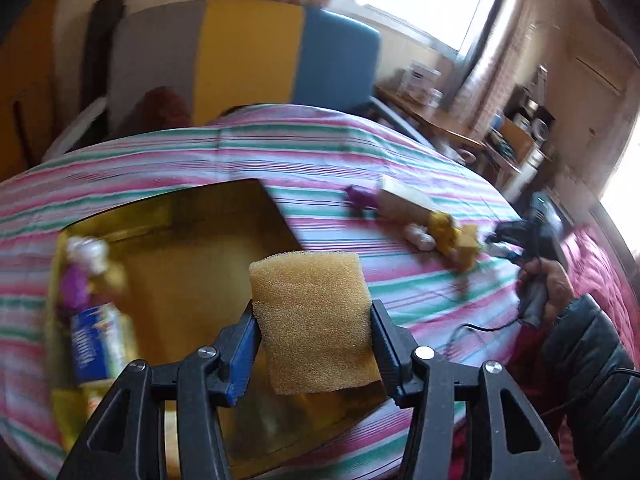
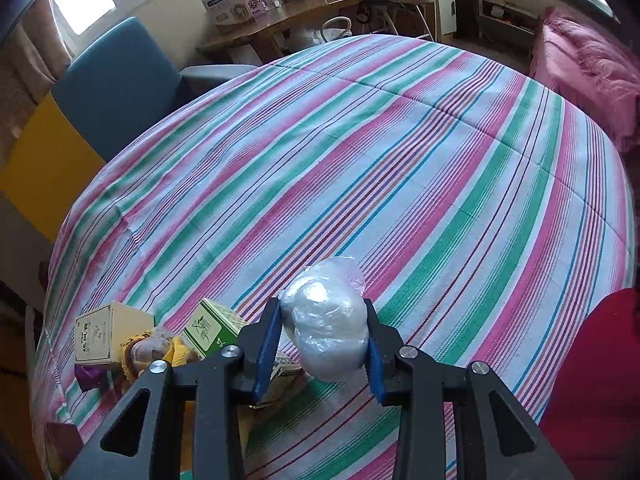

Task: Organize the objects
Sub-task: 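Place the yellow sponge in the tray with the left tool while the right grasps a white ball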

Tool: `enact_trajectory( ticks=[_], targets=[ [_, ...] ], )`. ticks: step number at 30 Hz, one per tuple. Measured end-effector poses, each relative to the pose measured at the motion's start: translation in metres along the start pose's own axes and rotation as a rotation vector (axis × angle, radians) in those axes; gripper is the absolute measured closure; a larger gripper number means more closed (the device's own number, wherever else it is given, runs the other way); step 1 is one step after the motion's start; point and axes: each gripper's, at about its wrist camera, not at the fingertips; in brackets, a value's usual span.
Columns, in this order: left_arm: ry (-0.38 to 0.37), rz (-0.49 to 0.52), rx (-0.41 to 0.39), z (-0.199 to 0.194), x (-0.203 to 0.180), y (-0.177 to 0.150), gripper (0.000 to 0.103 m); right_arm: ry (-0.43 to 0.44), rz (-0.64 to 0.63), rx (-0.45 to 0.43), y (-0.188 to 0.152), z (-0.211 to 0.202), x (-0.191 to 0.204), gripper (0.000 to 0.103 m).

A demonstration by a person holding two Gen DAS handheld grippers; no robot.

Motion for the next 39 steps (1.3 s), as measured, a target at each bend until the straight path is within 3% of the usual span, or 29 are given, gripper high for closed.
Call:
enact_trajectory(
  ticks=[7, 10, 14, 19, 25, 32, 34, 36, 39],
  targets=[
    [0.216, -0.228, -0.011, -0.032, 0.110, -0.033, 0.050, 0.001, 0.004, -0.030, -0.002, -0.011, 0.000, 0.065],
    [0.253, -0.282, -0.005, -0.036, 0.135, -0.041, 0.050, 0.010, 0.004, -0.060, -0.001, -0.021, 0.000, 0.065],
    [0.241, -0.269, -0.011, -0.027, 0.137, -0.030, 0.050, 0.022, -0.014, -0.092, 0.006, -0.025, 0.014, 0.065],
    [0.227, -0.188, -0.005, 0.016, 0.130, 0.006, 0.050, 0.031, -0.046, -0.116, 0.006, -0.026, 0.024, 0.065],
    [0.226, -0.167, 0.073, 0.078, 0.130, 0.040, 0.050, 0.037, -0.064, -0.119, 0.007, -0.025, 0.028, 0.065],
    [0.245, -0.189, 0.156, 0.127, 0.149, 0.055, 0.045, 0.041, -0.115, -0.126, 0.005, -0.025, 0.038, 0.065],
    [0.229, -0.192, 0.158, 0.128, 0.149, 0.058, 0.039, 0.041, -0.128, -0.129, 0.005, -0.025, 0.040, 0.065],
    [0.225, -0.167, 0.139, 0.120, 0.143, 0.057, 0.023, 0.041, -0.136, -0.132, 0.005, -0.026, 0.042, 0.065],
    [0.234, -0.149, 0.107, 0.104, 0.139, 0.058, 0.022, 0.043, -0.139, -0.138, 0.005, -0.027, 0.042, 0.065]
  ],
)
Point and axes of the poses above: each gripper's, at about its wrist camera, not at the fingertips, and z roughly the way its jaws point, x to its left, y to its top, and after that the axes turned 5 degrees about y, right-handed
